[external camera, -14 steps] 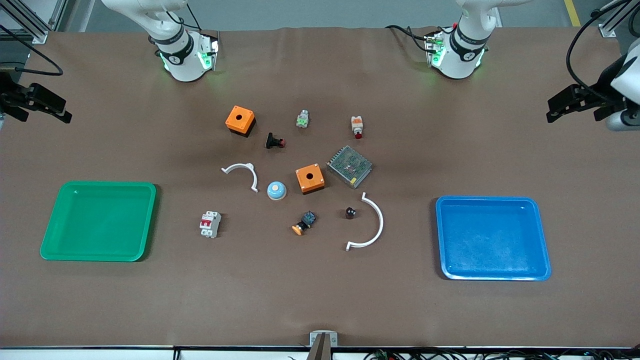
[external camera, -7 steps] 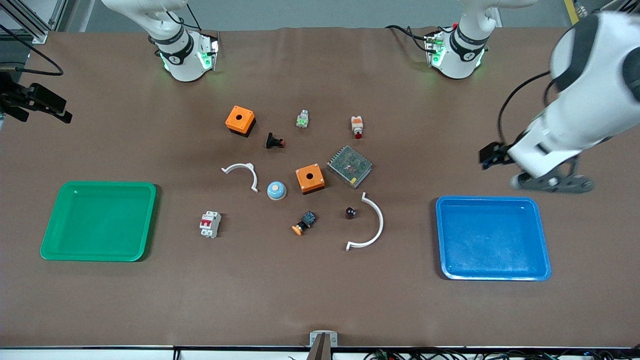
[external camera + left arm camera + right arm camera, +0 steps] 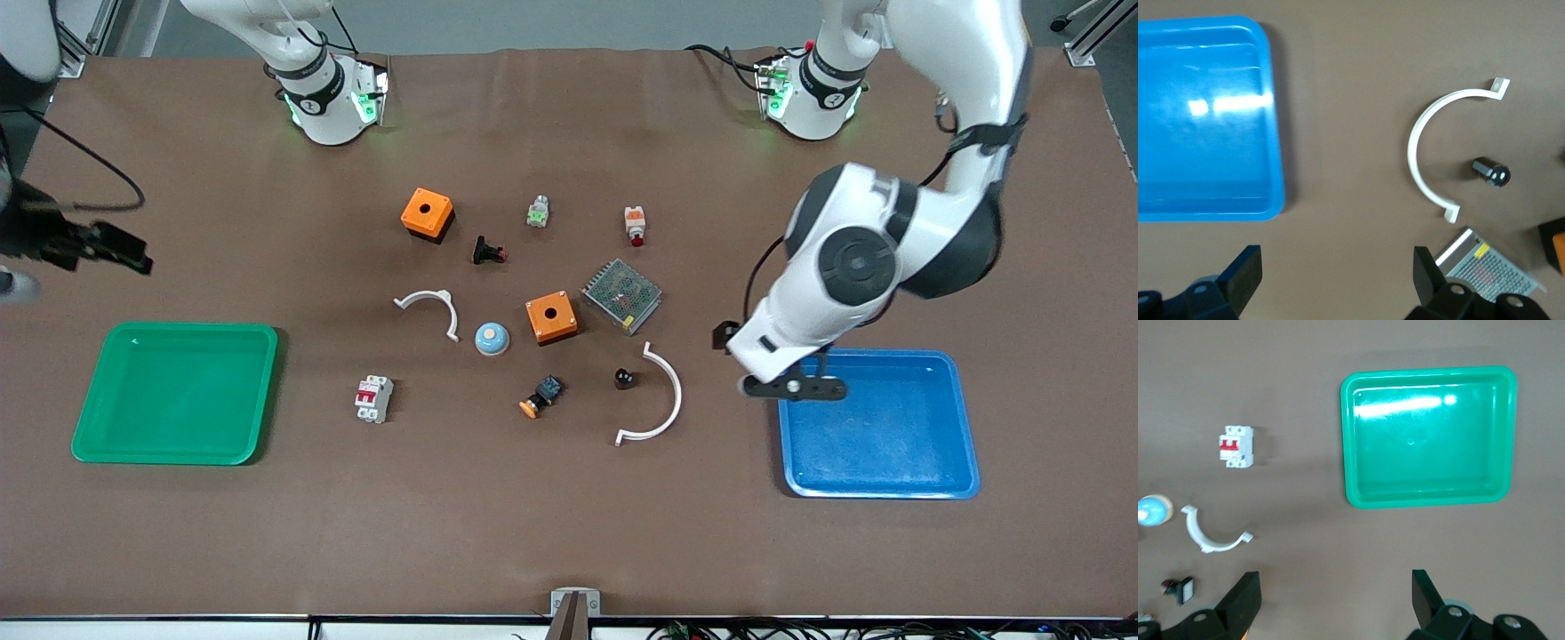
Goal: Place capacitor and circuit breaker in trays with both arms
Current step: 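Reach the right gripper to the breaker while the left gripper reaches the capacitor, then grasp the breaker with the right gripper while the left gripper grasps the capacitor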
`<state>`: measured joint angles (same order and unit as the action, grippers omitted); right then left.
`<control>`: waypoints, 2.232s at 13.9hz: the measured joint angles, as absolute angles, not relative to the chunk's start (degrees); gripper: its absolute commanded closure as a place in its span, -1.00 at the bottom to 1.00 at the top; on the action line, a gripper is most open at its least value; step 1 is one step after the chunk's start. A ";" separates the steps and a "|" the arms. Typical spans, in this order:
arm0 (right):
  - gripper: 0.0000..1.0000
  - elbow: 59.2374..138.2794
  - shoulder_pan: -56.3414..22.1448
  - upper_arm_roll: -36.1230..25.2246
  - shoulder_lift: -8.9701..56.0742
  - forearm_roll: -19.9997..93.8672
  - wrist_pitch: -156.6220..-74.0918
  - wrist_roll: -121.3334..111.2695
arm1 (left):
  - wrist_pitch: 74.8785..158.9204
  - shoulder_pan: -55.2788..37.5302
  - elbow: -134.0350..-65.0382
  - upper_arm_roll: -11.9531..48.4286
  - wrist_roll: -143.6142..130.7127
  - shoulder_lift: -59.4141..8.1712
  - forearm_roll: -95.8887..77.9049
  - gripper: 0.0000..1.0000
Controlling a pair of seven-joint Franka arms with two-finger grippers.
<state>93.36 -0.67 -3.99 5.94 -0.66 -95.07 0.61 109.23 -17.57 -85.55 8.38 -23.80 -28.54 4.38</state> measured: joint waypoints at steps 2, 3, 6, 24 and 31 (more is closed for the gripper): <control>-1.00 92.69 -1.02 -3.61 10.13 -0.60 -96.73 0.62 | 112.63 -19.16 -85.47 8.44 -28.65 -31.28 4.38 -0.94; -1.00 92.52 -1.91 -3.31 11.22 -0.03 -97.44 1.71 | 114.83 -20.38 -85.44 8.47 -32.17 -32.61 4.38 -0.93; -1.00 94.08 -6.04 -2.66 13.32 4.20 -103.17 8.58 | 123.78 -23.44 -85.41 8.48 -38.80 -36.91 4.38 -0.69; -1.00 100.33 -15.36 -3.55 37.00 4.54 -141.52 15.81 | 137.04 -29.61 -84.65 8.06 -44.33 -47.12 6.37 1.00; -0.70 100.68 -15.62 -3.29 38.94 4.54 -142.49 15.81 | 129.24 -23.97 -82.48 7.22 -43.00 -42.06 8.26 1.00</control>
<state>100.68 -15.62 -3.29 38.94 4.54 -142.49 15.81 129.24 -23.97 -82.48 7.22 -43.00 -42.06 8.26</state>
